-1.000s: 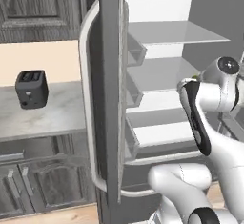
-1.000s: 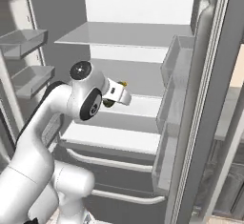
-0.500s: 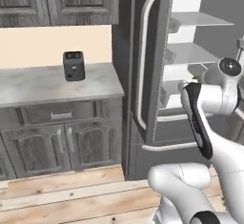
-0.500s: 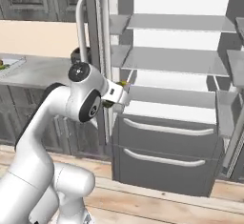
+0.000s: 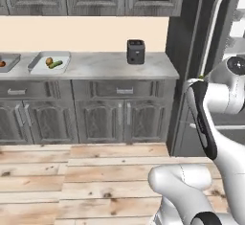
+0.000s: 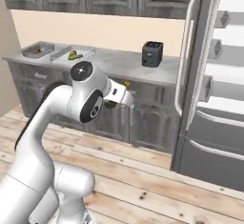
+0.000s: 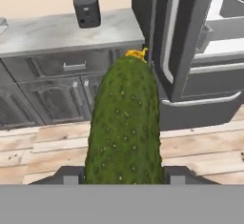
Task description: Place one cucumber and one chicken drumstick in each tupperware on the nearby counter, to pack two identical lunches.
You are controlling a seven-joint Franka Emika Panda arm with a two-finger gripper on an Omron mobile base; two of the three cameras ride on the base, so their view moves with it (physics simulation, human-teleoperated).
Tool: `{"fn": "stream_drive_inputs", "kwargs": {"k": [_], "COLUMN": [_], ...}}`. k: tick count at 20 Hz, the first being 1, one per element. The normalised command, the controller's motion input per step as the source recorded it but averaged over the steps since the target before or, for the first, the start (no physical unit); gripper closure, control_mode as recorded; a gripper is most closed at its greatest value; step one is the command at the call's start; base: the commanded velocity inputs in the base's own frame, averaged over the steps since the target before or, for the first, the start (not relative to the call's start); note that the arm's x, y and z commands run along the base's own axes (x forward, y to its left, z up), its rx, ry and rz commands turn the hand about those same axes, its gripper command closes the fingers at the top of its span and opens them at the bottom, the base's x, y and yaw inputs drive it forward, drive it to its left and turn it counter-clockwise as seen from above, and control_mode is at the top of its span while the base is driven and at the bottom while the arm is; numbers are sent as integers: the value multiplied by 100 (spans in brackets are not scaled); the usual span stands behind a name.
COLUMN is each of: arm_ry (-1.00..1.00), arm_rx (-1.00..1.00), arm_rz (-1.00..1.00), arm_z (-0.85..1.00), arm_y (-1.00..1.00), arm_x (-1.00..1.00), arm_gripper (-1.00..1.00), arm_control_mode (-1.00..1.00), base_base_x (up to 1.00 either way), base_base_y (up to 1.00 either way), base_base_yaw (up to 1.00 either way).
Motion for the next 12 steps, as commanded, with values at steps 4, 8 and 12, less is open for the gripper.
{"fn": "stream_drive_inputs", "kwargs": {"k": [4, 8, 12], "arm_ry": [0, 0, 0], "arm_rx": [0, 0, 0], "arm_rz": [0, 0, 0], "arm_z": [0, 0, 0], "arm_y": [0, 0, 0], "arm_x": [0, 0, 0], "arm_gripper": [100, 100, 100], "arm_control_mode": [100, 100, 100], "base_base_x": [52, 100, 100], "base_base_y": [100, 100, 100], "base_base_yaw": [24, 4, -9]}}
